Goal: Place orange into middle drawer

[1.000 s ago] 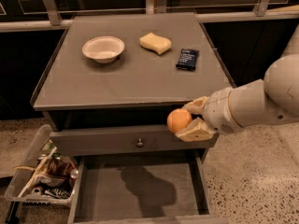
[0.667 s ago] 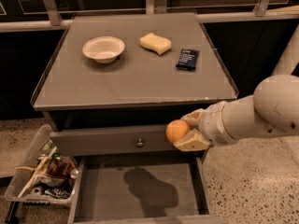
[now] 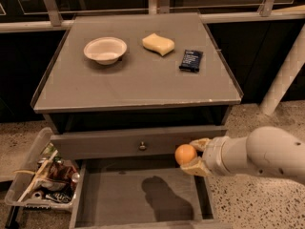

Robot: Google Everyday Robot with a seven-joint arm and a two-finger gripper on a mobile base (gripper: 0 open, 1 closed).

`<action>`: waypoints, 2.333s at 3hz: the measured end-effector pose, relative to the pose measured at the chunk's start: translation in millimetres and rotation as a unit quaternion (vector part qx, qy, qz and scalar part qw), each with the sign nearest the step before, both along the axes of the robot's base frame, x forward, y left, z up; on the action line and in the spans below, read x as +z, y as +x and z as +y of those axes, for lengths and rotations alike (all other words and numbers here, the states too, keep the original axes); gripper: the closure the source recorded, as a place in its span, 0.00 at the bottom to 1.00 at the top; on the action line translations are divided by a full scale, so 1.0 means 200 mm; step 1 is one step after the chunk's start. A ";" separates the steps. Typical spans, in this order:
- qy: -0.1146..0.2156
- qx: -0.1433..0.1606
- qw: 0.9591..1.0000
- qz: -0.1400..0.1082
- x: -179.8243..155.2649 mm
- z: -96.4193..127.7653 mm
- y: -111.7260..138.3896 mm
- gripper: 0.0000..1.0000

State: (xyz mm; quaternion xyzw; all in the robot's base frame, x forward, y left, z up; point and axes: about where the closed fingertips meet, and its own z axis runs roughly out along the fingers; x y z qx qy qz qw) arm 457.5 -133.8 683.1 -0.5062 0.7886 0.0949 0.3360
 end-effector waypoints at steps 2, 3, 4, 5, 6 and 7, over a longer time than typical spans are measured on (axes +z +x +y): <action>0.015 -0.031 0.999 0.001 -0.26 -0.04 0.05 1.00; 0.054 -0.016 0.998 0.014 -0.37 0.02 0.06 1.00; 0.089 0.003 0.996 0.030 -0.59 0.09 0.07 1.00; 0.105 0.020 0.994 0.027 -0.77 0.16 0.07 1.00; 0.095 0.031 0.995 0.023 -0.95 0.21 0.06 1.00; 0.080 0.036 0.996 0.019 -1.12 0.25 0.09 1.00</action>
Offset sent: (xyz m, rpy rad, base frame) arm 0.0047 -0.0092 -0.0393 0.0141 -0.0004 -0.0549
